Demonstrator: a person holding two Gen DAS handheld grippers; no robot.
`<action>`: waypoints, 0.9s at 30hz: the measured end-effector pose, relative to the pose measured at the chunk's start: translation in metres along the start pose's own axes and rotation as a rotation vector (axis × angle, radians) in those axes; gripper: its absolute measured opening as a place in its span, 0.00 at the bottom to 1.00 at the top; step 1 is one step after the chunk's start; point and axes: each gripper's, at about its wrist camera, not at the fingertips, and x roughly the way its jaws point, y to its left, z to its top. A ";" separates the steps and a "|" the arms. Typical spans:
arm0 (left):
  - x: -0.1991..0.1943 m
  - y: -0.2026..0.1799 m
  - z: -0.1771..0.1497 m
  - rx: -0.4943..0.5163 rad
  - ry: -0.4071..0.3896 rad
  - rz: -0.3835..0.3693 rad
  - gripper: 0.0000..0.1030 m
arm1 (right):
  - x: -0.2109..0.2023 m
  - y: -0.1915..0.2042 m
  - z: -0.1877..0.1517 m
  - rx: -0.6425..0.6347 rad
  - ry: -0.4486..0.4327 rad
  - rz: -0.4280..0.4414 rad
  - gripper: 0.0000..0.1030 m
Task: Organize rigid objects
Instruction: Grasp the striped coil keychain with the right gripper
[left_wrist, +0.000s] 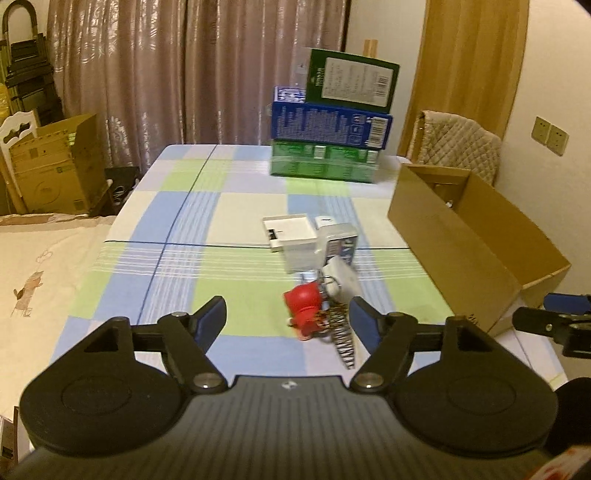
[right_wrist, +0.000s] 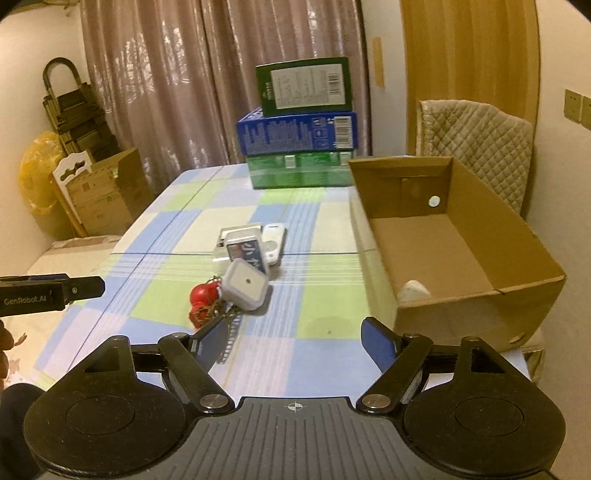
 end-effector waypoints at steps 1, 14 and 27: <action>0.001 0.003 -0.001 -0.004 0.001 0.006 0.73 | 0.001 0.002 -0.001 -0.001 0.003 0.004 0.74; 0.028 0.020 0.001 -0.011 0.027 0.025 0.83 | 0.038 0.034 -0.010 -0.102 0.004 0.074 0.74; 0.085 0.037 0.014 0.017 0.076 0.013 0.84 | 0.129 0.064 -0.024 -0.220 0.076 0.132 0.73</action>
